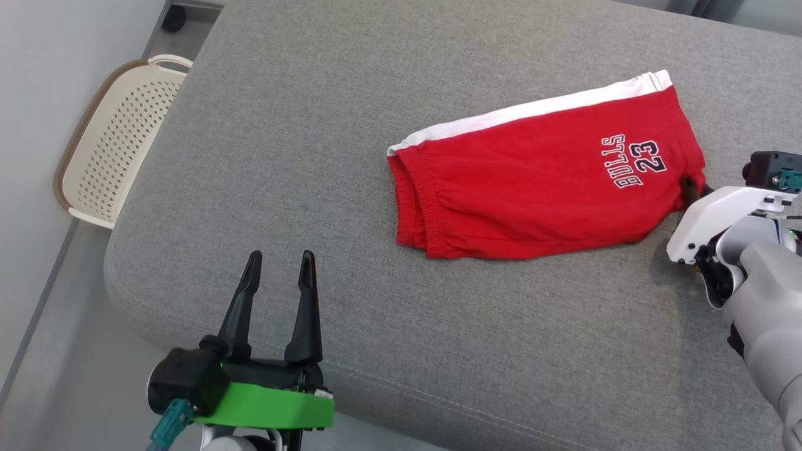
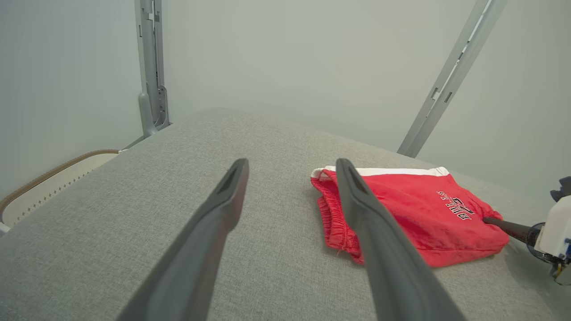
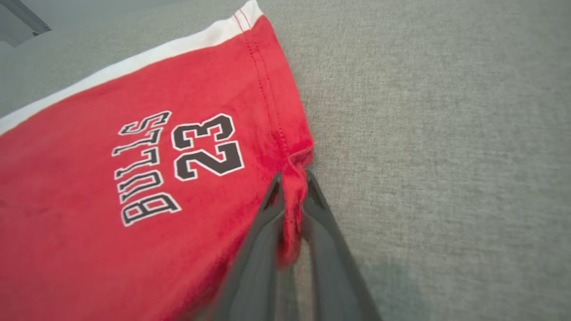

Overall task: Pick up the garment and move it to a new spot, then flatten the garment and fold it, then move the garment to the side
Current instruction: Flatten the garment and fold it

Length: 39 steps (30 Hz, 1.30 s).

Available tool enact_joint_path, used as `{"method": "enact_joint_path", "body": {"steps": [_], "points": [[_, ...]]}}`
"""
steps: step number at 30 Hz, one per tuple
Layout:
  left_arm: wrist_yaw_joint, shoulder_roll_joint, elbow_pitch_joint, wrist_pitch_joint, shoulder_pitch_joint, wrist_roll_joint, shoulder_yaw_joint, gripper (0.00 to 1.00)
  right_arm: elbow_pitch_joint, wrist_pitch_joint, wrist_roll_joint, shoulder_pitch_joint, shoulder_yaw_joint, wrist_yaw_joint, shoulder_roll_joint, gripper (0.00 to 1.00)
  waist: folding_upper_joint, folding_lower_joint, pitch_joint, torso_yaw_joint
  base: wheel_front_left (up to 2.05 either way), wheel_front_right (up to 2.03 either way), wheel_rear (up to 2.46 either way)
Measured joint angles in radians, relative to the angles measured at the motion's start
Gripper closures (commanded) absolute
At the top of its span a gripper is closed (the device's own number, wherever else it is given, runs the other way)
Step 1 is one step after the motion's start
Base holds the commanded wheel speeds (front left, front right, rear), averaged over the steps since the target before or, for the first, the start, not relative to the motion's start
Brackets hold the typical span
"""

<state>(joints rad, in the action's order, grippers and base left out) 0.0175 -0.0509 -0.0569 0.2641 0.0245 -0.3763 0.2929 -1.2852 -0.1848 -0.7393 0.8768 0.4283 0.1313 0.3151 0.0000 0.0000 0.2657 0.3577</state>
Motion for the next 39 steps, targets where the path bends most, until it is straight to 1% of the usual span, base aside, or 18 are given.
{"method": "enact_joint_path", "body": {"steps": [5, 10, 14, 18, 21, 24, 30, 31, 32, 33, 34, 38, 39], "points": [[0.0, 0.0, 0.013, 0.0, 0.0, -0.002, 0.005, 0.0, 0.0, 0.005, 0.014, -0.004, -0.012, 0.001, -0.006, 1.0, 0.0, 0.0, -0.008, -0.004, 0.0, 0.0, 0.0], [-0.009, 0.0, 0.021, 0.0, -0.005, -0.004, 0.007, 0.0, 0.002, -0.046, 0.017, -0.054, -0.027, 0.0, -0.035, 1.0, 0.0, 0.0, -0.04, -0.019, 0.0, 0.0, 0.0], [-0.008, 0.0, 0.03, 0.0, -0.015, -0.001, 0.003, 0.0, 0.042, -0.068, 0.001, -0.109, -0.045, 0.0, -0.047, 1.0, 0.0, 0.0, -0.06, -0.04, 0.0, 0.0, 0.0], [-0.009, 0.0, 0.047, 0.0, -0.019, 0.0, -0.001, 0.0, 0.093, -0.074, -0.006, -0.172, -0.07, 0.0, -0.04, 1.0, 0.0, 0.0, -0.081, -0.064, 0.0, 0.0, 0.0], [-0.01, 0.0, 0.063, 0.0, -0.027, 0.001, -0.003, 0.0, 0.144, -0.076, 0.007, -0.22, -0.099, 0.0, -0.034, 1.0, 0.0, 0.0, -0.1, -0.082, 0.0, 0.0, 0.0], [-0.01, 0.0, 0.078, 0.0, -0.036, 0.007, -0.007, 0.0, 0.207, -0.077, 0.034, -0.293, -0.169, 0.0, -0.038, 1.0, 0.0, 0.0, -0.13, -0.102, 0.0, 0.0, 0.0], [-0.01, 0.0, 0.095, 0.0, -0.052, 0.008, -0.016, 0.0, 0.269, -0.077, 0.111, -0.391, -0.256, 0.0, -0.088, 1.0, 0.0, 0.0, -0.17, -0.132, 0.0, 0.0, 0.0], [-0.01, 0.0, 0.097, 0.0, -0.054, 0.009, -0.017, 0.0, 0.273, -0.077, 0.126, -0.402, -0.266, 0.0, -0.094, 0.89, 0.0, 0.0, -0.175, -0.136, 0.0, 0.0, 0.0], [-0.01, 0.0, 0.102, 0.0, -0.056, 0.009, -0.017, 0.0, 0.276, -0.077, 0.137, -0.409, -0.275, 0.0, -0.101, 0.86, 0.0, 0.0, -0.18, -0.14, 0.0, 0.0, 0.0], [-0.01, 0.0, 0.106, 0.0, -0.056, 0.01, -0.018, 0.0, 0.276, -0.077, 0.148, -0.415, -0.282, 0.0, -0.107, 0.67, 0.0, 0.0, -0.184, -0.144, 0.0, 0.0, 0.0], [-0.01, 0.0, 0.112, 0.0, -0.056, 0.01, -0.018, 0.0, 0.273, -0.077, 0.158, -0.42, -0.285, 0.0, -0.114, 0.01, 0.0, 0.0, -0.189, -0.147, 0.0, 0.0, 0.0], [-0.008, 0.0, 0.149, 0.0, -0.066, 0.014, -0.017, 0.0, 0.279, -0.077, 0.206, -0.424, -0.32, 0.0, -0.122, 0.0, 0.0, 0.0, -0.206, -0.157, 0.0, 0.0, 0.0], [-0.002, 0.0, 0.158, 0.0, -0.066, 0.018, -0.021, 0.0, 0.284, -0.077, 0.22, -0.425, -0.33, 0.0, -0.122, 0.0, 0.0, 0.0, -0.212, -0.159, 0.0, 0.0, 0.0]]}}
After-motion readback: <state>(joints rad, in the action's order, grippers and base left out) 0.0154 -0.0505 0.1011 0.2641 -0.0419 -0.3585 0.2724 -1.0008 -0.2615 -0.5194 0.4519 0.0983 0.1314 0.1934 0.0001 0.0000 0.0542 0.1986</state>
